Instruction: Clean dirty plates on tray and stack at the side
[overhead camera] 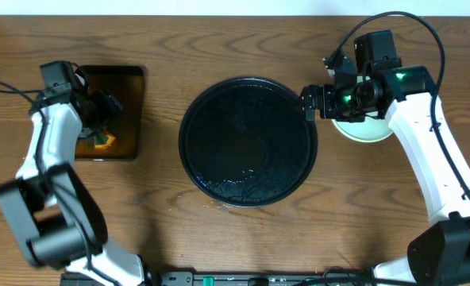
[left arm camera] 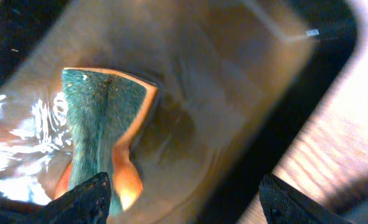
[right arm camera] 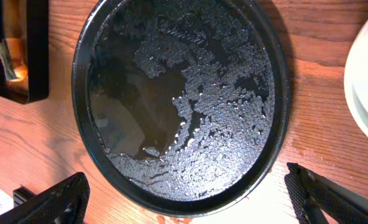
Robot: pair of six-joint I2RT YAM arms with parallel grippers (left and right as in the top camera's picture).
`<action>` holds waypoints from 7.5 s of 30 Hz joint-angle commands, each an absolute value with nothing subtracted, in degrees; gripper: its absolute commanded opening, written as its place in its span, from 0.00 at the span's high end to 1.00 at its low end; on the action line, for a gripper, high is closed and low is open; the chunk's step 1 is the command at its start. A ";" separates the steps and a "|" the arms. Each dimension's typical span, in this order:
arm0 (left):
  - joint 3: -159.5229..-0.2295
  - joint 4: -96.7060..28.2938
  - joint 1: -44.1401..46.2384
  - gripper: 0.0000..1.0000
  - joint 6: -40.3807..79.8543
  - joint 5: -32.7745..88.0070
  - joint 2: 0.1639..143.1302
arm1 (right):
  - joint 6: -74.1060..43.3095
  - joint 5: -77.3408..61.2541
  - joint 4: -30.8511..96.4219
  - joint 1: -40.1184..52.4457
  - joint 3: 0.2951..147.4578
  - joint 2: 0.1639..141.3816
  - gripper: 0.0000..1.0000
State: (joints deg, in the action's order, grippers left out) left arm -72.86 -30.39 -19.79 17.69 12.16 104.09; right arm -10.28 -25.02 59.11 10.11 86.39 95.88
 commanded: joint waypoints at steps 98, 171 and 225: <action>-72.60 -49.25 -19.81 0.20 16.56 14.35 68.10 | -0.12 -2.72 4.27 0.38 0.32 0.27 0.01; -5.82 -0.16 -5.65 0.20 7.70 14.33 30.35 | 1.80 -1.96 4.14 0.40 0.32 0.27 0.01; -0.23 -4.38 1.39 0.20 3.46 2.33 0.08 | 1.80 -1.96 4.12 0.40 0.32 0.64 0.01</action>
State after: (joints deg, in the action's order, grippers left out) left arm -1.37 -2.31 1.19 5.23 3.03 0.62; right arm 0.91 -2.52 3.90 0.75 0.40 0.69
